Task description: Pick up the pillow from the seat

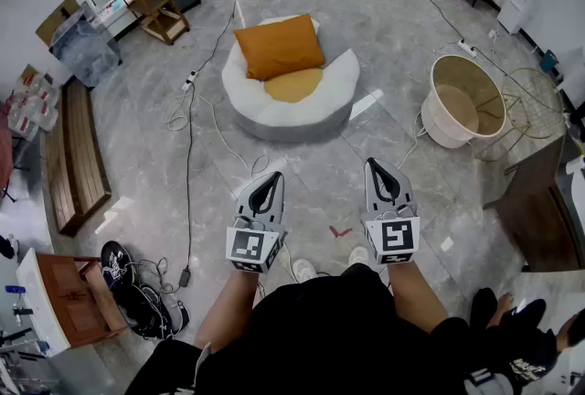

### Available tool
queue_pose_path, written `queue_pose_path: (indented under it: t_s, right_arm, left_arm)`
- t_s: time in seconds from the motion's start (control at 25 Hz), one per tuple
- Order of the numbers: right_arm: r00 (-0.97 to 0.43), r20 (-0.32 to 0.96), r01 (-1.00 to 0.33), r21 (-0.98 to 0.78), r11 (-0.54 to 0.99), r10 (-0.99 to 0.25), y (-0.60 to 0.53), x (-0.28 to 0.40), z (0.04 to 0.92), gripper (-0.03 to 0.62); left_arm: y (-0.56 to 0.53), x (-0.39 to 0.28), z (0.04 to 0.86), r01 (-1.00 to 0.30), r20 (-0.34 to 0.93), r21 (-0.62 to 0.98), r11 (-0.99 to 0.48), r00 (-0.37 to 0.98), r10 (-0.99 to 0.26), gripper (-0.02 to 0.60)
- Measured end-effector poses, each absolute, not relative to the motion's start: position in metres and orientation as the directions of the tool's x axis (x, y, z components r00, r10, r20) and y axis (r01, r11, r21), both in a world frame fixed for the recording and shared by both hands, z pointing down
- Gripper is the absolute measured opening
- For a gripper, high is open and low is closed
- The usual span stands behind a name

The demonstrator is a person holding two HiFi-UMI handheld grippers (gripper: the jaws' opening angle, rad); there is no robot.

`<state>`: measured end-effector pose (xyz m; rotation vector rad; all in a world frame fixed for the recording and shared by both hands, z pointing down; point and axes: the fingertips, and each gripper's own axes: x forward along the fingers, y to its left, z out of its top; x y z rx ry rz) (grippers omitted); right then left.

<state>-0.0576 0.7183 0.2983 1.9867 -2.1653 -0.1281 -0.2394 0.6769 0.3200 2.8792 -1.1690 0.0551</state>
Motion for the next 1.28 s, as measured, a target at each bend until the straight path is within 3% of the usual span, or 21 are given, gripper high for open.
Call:
queue_pose_path:
  t_s: [0.64, 1.28]
  right_arm:
    - [-0.091, 0.076, -0.984, 0.143, 0.102, -0.993, 0.661, -0.026, 0.315, 0.008]
    - [-0.248, 0.082, -0.960, 0.115, 0.256, -0.965, 0.509, 0.063, 0.325, 0.008]
  left_arm:
    - [0.624, -0.217, 0.341, -0.723, 0.124, 0.023, -0.690, 0.687, -0.716, 0.012]
    - [0.487, -0.130, 0.346, -0.792, 0.166, -0.030, -0.609, 0.597, -0.785, 0.012]
